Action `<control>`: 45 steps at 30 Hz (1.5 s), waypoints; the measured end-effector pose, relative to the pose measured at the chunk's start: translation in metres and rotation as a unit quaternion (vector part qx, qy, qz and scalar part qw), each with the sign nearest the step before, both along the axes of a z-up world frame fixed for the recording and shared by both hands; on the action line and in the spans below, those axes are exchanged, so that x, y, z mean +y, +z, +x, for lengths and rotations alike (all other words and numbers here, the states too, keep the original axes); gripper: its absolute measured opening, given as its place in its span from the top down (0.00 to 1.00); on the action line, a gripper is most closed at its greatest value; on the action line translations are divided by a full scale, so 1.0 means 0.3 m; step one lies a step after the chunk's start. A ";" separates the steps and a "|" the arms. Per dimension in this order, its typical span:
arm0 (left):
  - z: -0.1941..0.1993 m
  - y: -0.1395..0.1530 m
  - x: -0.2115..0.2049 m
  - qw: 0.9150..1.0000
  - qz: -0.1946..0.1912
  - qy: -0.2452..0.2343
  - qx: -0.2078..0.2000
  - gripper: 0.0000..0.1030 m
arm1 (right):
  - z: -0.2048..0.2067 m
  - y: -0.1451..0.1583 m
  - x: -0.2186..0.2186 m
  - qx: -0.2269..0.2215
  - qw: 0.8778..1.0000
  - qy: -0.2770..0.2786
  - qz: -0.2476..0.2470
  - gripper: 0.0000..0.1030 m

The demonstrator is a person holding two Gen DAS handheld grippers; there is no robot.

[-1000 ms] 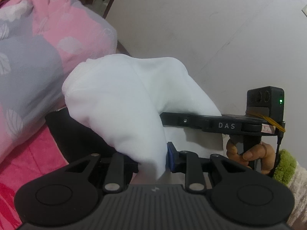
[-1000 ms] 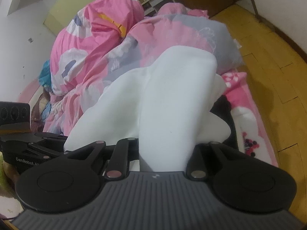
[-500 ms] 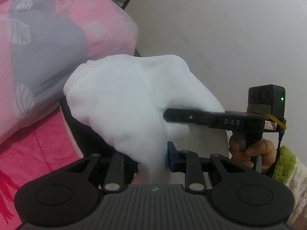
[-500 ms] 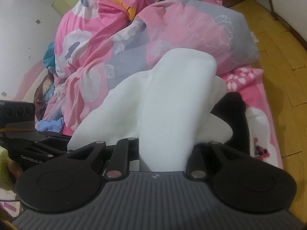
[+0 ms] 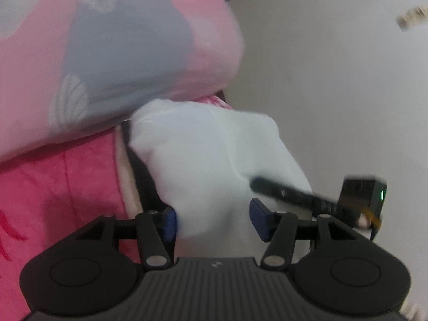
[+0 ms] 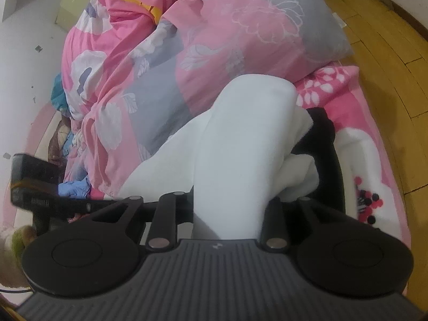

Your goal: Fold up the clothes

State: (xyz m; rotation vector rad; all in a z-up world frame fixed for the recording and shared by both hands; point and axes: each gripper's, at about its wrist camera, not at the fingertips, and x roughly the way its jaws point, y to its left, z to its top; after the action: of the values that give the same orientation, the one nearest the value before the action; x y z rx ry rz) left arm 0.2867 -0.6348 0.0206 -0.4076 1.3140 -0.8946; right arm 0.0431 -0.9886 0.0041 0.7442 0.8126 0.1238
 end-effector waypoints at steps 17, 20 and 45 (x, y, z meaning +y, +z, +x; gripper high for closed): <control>-0.005 0.040 -0.006 0.998 -0.010 0.010 -0.060 0.59 | -0.042 0.023 0.036 -0.051 0.998 0.020 -0.040 0.79; 0.042 -0.010 0.012 0.998 -0.006 0.056 -0.012 0.57 | -0.040 0.004 0.016 -0.044 0.998 0.011 -0.036 0.80; 0.024 0.034 0.099 0.993 0.030 0.069 -0.087 0.55 | -0.076 -0.010 -0.159 -0.011 0.995 -0.093 0.040 0.46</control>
State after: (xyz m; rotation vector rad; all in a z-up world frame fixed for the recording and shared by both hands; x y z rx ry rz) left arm 0.2940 -0.6050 0.0307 -0.3613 1.1350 -0.7557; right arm 0.0204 -1.0364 0.0012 0.8886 0.7173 -0.0034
